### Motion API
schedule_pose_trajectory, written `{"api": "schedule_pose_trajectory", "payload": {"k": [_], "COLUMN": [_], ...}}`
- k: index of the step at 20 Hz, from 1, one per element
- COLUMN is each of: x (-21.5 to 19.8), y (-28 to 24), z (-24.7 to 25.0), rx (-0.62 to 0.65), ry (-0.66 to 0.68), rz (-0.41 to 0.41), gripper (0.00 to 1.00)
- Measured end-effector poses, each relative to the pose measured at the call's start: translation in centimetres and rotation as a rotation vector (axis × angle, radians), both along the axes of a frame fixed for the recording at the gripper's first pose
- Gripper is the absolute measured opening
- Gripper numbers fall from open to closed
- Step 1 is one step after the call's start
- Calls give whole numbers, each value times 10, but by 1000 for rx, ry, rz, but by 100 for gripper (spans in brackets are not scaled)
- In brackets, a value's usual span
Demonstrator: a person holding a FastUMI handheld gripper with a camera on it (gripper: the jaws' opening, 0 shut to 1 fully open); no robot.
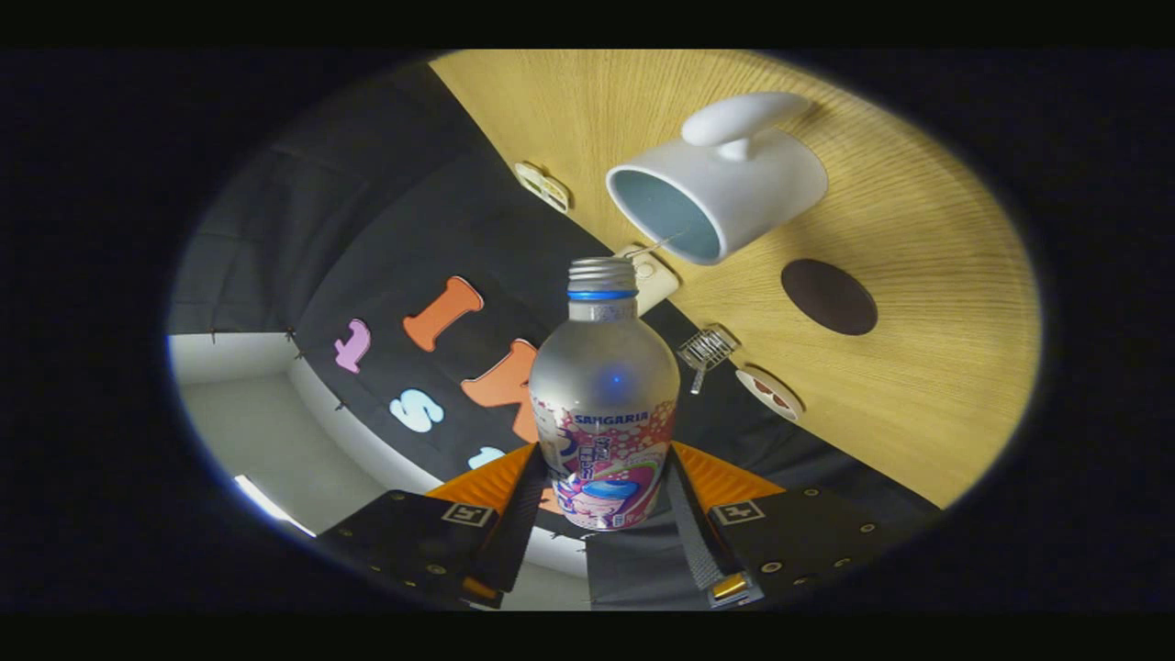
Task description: Take the bottle from table, then pour the juice into the cup, finally place the bottle on the coaster
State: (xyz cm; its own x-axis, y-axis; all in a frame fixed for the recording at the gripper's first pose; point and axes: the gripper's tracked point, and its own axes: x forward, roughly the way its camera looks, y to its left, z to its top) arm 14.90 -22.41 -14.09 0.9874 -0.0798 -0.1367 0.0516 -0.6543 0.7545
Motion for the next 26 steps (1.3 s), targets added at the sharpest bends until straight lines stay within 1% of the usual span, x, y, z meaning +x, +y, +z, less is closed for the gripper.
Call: {"api": "schedule_pose_trajectory", "payload": {"k": [9, 13, 20, 26], "x": [1, -1, 1, 4], "y": [-10, -13, -9, -5], "z": [6, 1, -8, -7], "rx": [50, 72, 49, -27], "ry": [-28, -24, -5, 2], "rz": [-31, -43, -45, -37], "gripper": [71, 71, 72, 71]}}
